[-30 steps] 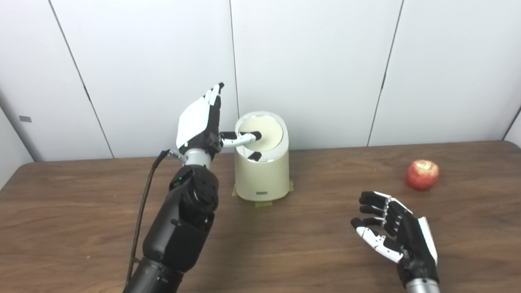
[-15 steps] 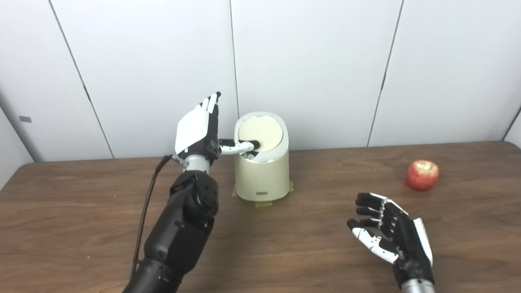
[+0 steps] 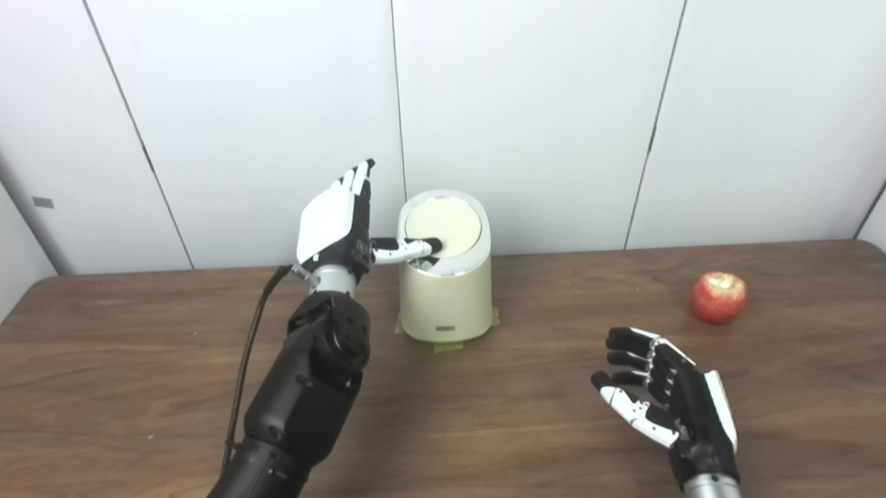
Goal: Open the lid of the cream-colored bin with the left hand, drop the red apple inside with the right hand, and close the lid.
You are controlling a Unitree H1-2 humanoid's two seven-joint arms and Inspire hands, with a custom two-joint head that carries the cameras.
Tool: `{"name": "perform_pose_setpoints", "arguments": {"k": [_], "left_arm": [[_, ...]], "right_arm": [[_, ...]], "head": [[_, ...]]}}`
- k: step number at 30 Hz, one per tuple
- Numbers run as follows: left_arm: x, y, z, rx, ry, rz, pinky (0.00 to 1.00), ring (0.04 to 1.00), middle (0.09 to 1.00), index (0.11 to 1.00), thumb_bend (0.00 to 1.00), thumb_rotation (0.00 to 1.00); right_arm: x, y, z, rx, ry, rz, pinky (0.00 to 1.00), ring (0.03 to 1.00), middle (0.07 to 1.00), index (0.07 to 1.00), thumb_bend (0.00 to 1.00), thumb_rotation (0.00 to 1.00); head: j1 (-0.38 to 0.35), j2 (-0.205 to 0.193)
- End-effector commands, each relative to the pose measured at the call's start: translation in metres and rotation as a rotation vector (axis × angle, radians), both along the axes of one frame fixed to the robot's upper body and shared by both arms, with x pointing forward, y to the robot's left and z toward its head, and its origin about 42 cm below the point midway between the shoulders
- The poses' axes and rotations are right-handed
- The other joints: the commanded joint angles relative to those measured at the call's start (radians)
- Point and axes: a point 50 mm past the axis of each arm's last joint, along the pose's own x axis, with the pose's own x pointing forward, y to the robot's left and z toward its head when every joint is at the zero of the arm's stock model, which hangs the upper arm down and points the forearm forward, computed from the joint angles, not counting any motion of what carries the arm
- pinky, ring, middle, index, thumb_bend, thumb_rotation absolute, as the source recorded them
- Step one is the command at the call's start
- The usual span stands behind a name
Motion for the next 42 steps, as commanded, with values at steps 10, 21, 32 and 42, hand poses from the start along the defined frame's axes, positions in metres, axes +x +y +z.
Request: {"name": "perform_pose_setpoints", "arguments": {"k": [10, 21, 32, 42], "left_arm": [[0.01, -0.016, 0.042, 0.04, -0.117, -0.017, 1.0, 1.0, 1.0, 1.0, 0.88, 0.25], [0.014, -0.022, 0.051, 0.089, -0.13, -0.027, 1.0, 1.0, 1.0, 1.0, 0.88, 0.2], [0.013, -0.019, 0.055, 0.224, -0.076, 0.013, 1.0, 1.0, 1.0, 1.0, 0.93, 0.11], [0.015, -0.004, 0.035, 0.35, 0.036, 0.064, 1.0, 1.0, 1.0, 1.0, 0.99, 0.01]], "right_arm": [[0.005, 0.003, 0.015, -0.022, -0.07, 0.006, 0.58, 0.685, 0.696, 0.676, 0.25, 0.12], [0.005, 0.004, 0.014, -0.011, -0.068, 0.003, 0.59, 0.689, 0.696, 0.678, 0.26, 0.15], [0.005, 0.005, 0.016, 0.001, -0.064, -0.001, 0.59, 0.686, 0.696, 0.676, 0.26, 0.13], [0.005, 0.004, 0.014, 0.007, -0.072, 0.014, 0.6, 0.692, 0.699, 0.679, 0.26, 0.14]], "head": [[-0.007, 0.002], [-0.01, 0.004], [-0.009, 0.006], [-0.014, 0.008]]}}
